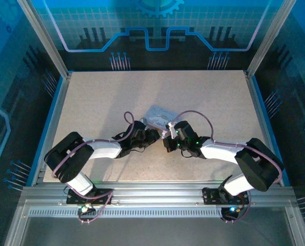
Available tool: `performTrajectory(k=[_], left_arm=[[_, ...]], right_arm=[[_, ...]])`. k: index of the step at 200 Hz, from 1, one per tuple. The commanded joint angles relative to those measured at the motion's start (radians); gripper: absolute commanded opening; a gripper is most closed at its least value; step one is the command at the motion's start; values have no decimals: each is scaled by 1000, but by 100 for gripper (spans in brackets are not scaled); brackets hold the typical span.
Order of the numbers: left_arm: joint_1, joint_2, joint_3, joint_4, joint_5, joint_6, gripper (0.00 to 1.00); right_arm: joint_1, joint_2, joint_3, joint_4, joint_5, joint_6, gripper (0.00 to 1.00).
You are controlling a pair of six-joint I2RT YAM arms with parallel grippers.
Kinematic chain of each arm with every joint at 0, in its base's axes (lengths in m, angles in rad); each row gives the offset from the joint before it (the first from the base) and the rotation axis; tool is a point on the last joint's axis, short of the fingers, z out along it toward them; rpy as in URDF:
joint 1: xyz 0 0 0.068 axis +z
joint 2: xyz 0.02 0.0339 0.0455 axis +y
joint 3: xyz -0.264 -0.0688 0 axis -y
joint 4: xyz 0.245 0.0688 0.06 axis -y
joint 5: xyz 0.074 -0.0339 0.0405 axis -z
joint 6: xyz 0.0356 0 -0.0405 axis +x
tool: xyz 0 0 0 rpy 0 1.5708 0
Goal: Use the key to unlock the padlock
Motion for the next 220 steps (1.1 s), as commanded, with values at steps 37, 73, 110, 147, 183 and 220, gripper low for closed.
performTrajectory(k=[37, 73, 110, 147, 183, 220], left_arm=[[-18, -23, 3, 11, 45, -5, 24], [-22, -20, 8, 11, 44, -7, 23], [-24, -21, 8, 12, 44, -8, 24], [-23, -19, 12, 6, 43, -8, 24], [-24, -19, 12, 6, 43, -8, 24], [-24, -17, 14, 8, 47, -9, 24]], right_arm=[[-26, 9, 59, 138, -35, 17, 0], [-45, 21, 83, 151, -52, 13, 0], [-57, 41, 121, 132, -67, -9, 0], [-57, 50, 129, 122, -61, -34, 0], [-59, 53, 125, 122, -44, -74, 0], [-58, 58, 122, 136, -40, -101, 0]])
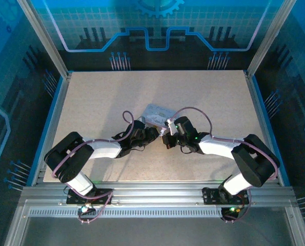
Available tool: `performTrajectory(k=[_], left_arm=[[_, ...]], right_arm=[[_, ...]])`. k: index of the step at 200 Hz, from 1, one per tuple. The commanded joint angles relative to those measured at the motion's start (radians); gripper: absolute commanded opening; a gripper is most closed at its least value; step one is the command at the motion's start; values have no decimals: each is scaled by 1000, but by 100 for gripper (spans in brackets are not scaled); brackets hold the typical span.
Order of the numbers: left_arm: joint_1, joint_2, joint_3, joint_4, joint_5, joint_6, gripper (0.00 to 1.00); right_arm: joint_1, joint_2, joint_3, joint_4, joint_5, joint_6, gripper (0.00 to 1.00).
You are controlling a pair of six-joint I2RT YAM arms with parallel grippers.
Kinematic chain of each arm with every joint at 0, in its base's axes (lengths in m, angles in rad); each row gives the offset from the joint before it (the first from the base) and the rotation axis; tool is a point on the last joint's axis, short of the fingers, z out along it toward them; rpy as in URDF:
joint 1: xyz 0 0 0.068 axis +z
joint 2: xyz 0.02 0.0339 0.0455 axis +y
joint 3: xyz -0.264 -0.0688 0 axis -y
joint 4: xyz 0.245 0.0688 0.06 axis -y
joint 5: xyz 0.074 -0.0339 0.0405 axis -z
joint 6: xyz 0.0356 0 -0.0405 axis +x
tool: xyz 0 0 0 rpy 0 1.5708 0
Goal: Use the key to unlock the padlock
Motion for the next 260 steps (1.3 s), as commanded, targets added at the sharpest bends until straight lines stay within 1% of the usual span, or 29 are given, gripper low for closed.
performTrajectory(k=[1, 22, 63, 118, 191, 260], left_arm=[[-28, -17, 14, -13, 102, -8, 24], [-27, -17, 12, -10, 103, -12, 24], [-27, -15, 14, -11, 102, -13, 24], [-28, -13, 16, -15, 100, -11, 24], [-29, -13, 16, -10, 111, -17, 24], [-29, 1, 8, 7, 108, -21, 24]], right_arm=[[-16, 3, 58, 153, 20, -39, 0], [-16, 3, 47, 179, 30, -54, 0], [-15, 15, 51, 174, 37, -74, 0], [-40, 22, 42, 232, -21, 16, 0], [-41, 25, 88, 234, -39, 34, 0], [-41, 24, 1, 246, -40, 105, 0]])
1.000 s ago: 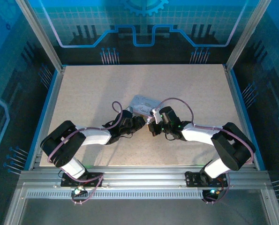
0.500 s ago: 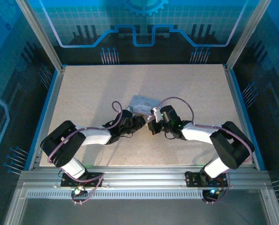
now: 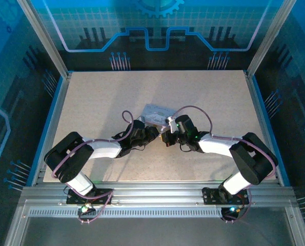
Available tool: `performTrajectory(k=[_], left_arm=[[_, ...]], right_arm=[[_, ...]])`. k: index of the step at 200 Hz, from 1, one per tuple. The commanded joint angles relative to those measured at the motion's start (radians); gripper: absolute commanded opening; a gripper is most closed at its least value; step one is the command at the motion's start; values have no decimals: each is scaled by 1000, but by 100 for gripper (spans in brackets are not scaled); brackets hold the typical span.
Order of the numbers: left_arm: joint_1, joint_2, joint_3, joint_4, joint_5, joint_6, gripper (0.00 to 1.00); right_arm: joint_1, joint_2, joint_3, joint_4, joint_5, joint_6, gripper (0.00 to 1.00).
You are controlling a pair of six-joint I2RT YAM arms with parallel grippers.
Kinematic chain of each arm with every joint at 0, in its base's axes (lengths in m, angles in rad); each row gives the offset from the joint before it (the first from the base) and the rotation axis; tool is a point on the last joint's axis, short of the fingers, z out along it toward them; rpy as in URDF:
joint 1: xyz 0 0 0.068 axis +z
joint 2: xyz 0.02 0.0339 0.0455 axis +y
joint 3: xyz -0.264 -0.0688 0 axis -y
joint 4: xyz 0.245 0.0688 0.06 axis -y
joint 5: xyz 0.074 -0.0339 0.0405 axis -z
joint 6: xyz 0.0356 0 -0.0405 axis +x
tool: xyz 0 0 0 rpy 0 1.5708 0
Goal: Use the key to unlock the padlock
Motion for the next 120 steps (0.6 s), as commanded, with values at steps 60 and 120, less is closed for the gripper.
performTrajectory(k=[60, 120], left_arm=[[-30, 40, -6, 27, 117, -8, 24], [-31, 72, -16, 44, 111, 0, 30]], right_arm=[[-10, 16, -34, 184, -7, 86, 0], [0, 46, -31, 164, -9, 121, 0]])
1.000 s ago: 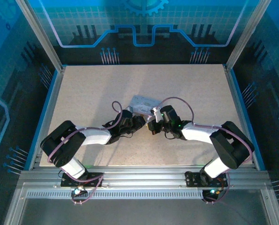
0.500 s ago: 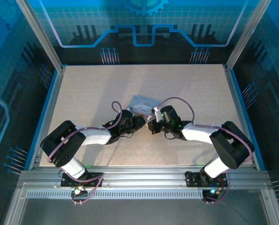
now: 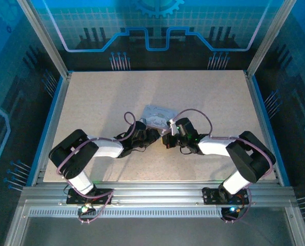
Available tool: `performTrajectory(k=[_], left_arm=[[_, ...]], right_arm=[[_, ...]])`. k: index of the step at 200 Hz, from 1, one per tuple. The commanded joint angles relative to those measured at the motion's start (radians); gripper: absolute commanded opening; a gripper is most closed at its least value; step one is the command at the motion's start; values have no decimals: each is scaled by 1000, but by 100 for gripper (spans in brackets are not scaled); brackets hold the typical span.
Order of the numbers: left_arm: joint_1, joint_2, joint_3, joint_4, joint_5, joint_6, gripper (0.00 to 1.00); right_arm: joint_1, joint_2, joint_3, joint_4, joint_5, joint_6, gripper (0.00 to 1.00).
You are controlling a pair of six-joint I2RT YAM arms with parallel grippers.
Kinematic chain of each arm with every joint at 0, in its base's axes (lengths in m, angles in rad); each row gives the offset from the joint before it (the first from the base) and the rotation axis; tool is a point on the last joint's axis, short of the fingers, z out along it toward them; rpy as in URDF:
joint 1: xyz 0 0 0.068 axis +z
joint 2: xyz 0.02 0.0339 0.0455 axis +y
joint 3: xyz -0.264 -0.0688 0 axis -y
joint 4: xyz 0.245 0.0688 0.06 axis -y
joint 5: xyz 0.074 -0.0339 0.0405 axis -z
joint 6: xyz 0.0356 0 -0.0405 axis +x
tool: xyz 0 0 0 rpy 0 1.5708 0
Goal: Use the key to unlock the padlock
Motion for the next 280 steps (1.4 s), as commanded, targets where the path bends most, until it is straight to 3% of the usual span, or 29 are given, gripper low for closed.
performTrajectory(k=[1, 73, 141, 191, 280], left_arm=[[-30, 13, -16, 21, 82, 2, 30], [-21, -15, -46, 6, 62, 6, 49], [28, -144, -103, 3, 52, 16, 67], [63, -177, -154, 54, 75, -33, 67], [67, -124, -155, 133, 114, -78, 60]], right_arm=[[1, 13, 16, 105, 5, 36, 0], [1, 38, 17, 6, -2, 115, 0], [1, 40, -6, 56, -40, 173, 0], [1, 21, -5, 73, -75, 229, 0], [-3, 33, -7, 97, -118, 331, 0]])
